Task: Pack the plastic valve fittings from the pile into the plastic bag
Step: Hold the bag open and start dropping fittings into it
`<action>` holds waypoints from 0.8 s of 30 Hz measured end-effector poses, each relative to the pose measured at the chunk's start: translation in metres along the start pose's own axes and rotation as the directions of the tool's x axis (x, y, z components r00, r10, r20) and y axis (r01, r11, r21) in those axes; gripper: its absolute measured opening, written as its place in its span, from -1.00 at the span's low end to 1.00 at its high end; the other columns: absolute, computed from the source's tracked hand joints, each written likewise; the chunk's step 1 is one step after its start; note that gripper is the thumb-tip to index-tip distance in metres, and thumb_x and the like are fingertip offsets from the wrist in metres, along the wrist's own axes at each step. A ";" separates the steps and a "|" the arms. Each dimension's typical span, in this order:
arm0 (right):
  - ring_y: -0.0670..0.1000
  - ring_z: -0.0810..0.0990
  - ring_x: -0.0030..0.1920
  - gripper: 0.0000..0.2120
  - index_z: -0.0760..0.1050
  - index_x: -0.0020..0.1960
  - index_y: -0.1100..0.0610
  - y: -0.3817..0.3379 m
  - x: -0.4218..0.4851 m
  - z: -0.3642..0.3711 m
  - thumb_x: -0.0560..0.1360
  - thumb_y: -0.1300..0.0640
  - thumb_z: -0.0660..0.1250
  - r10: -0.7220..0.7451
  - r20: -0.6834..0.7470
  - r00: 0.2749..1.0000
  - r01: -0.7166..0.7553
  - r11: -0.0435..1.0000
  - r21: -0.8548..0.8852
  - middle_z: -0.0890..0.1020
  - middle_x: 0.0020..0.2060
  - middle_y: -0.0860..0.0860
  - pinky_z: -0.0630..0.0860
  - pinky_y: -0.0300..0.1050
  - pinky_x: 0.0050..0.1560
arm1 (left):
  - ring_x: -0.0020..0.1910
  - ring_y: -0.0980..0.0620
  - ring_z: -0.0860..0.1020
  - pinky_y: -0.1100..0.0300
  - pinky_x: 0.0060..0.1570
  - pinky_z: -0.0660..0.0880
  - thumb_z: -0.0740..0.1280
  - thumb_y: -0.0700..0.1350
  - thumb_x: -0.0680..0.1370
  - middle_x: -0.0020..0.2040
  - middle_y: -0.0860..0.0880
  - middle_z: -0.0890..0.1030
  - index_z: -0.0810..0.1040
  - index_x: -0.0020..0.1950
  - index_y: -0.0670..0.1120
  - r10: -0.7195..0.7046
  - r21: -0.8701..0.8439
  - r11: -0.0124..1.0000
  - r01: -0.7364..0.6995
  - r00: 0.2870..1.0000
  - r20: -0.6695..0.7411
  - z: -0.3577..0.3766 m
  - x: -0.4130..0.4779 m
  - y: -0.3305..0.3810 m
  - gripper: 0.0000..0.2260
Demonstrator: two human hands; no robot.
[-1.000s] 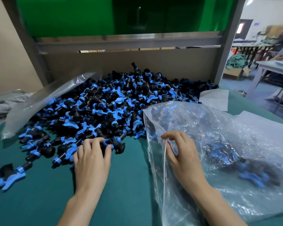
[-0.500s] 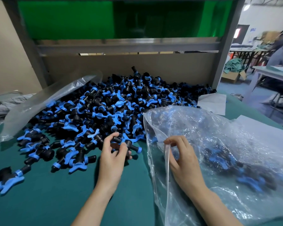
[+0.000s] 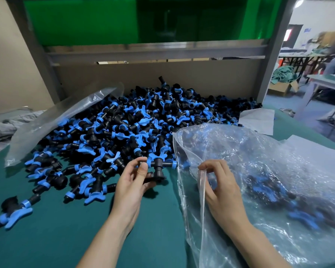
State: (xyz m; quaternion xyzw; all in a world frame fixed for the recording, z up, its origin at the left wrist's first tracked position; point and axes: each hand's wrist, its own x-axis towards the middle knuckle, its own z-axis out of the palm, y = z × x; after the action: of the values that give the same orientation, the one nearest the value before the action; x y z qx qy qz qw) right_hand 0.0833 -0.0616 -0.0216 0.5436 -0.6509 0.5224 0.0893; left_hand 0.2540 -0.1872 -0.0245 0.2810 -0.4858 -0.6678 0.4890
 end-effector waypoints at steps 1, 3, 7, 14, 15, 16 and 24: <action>-0.10 0.53 0.01 -0.84 0.51 0.06 0.07 0.000 0.000 0.000 0.55 0.27 0.35 0.000 0.001 1.000 0.000 1.000 0.002 0.50 -0.02 -0.14 0.53 0.05 -0.08 | -0.08 0.05 0.60 0.25 -0.18 0.57 0.36 0.03 0.50 -0.03 -0.04 0.63 0.64 0.04 0.11 -0.001 0.027 1.000 0.001 1.000 -0.006 -0.001 0.000 0.000 -0.85; -0.10 0.54 0.01 -0.85 0.50 0.06 0.06 0.000 -0.001 0.000 0.55 0.27 0.35 0.002 -0.004 1.000 -0.002 1.000 -0.002 0.50 -0.02 -0.13 0.52 0.05 -0.04 | -0.17 0.12 0.54 0.27 -0.25 0.53 0.34 -0.03 0.55 -0.14 0.01 0.59 0.65 0.07 0.08 -0.014 0.039 0.999 0.014 1.000 -0.011 -0.002 -0.001 -0.002 -0.86; -0.07 0.55 0.00 -0.84 0.50 0.06 0.05 0.000 0.000 0.000 0.54 0.26 0.35 0.008 -0.011 1.000 -0.008 1.000 -0.009 0.50 -0.02 -0.14 0.52 0.09 -0.02 | -0.26 0.10 0.52 0.18 -0.29 0.48 0.27 -0.19 0.63 -0.25 0.02 0.58 0.61 0.11 -0.05 -0.026 0.043 0.999 0.028 0.999 -0.045 -0.001 0.001 -0.003 -0.85; -0.07 0.54 0.00 -0.85 0.50 0.06 0.06 0.001 0.000 0.000 0.55 0.26 0.35 0.009 -0.009 1.000 -0.009 1.000 0.003 0.50 -0.02 -0.13 0.52 0.10 -0.02 | -0.31 0.11 0.55 0.22 -0.35 0.48 0.23 -0.23 0.64 -0.18 -0.05 0.67 0.55 0.13 -0.09 -0.029 0.048 0.998 0.032 0.997 -0.072 0.000 0.003 -0.005 -0.86; -0.07 0.54 0.00 -0.85 0.50 0.06 0.07 0.001 0.000 0.000 0.54 0.27 0.36 0.006 -0.012 1.000 -0.006 1.000 0.003 0.50 -0.02 -0.13 0.52 0.10 -0.02 | -0.31 0.11 0.55 0.22 -0.35 0.48 0.24 -0.23 0.64 -0.17 -0.06 0.67 0.55 0.13 -0.10 -0.030 0.045 0.998 0.033 0.997 -0.074 0.000 0.003 -0.005 -0.86; -0.07 0.54 0.00 -0.84 0.50 0.06 0.07 0.000 0.000 0.000 0.54 0.27 0.36 0.005 -0.013 1.000 -0.005 1.000 0.002 0.50 -0.02 -0.13 0.52 0.09 -0.01 | -0.31 0.11 0.55 0.23 -0.36 0.48 0.24 -0.23 0.64 -0.17 -0.06 0.67 0.54 0.13 -0.10 -0.031 0.043 0.998 0.035 0.997 -0.076 0.000 0.003 -0.005 -0.87; -0.05 0.55 -0.02 -0.86 0.50 0.04 0.07 -0.001 0.000 0.000 0.54 0.27 0.36 0.010 -0.027 1.000 -0.010 1.000 0.000 0.50 -0.03 -0.12 0.52 0.10 -0.04 | -0.31 0.10 0.55 0.26 -0.35 0.49 0.25 -0.07 0.64 -0.21 -0.06 0.67 0.55 0.05 -0.15 -0.020 0.061 0.998 0.023 0.999 -0.051 0.001 0.002 -0.004 -0.83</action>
State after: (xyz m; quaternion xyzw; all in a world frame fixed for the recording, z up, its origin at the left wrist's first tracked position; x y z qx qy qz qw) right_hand 0.0842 -0.0619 -0.0207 0.5333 -0.6523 0.5301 0.0954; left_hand 0.2509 -0.1881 -0.0272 0.3177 -0.4907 -0.6505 0.4850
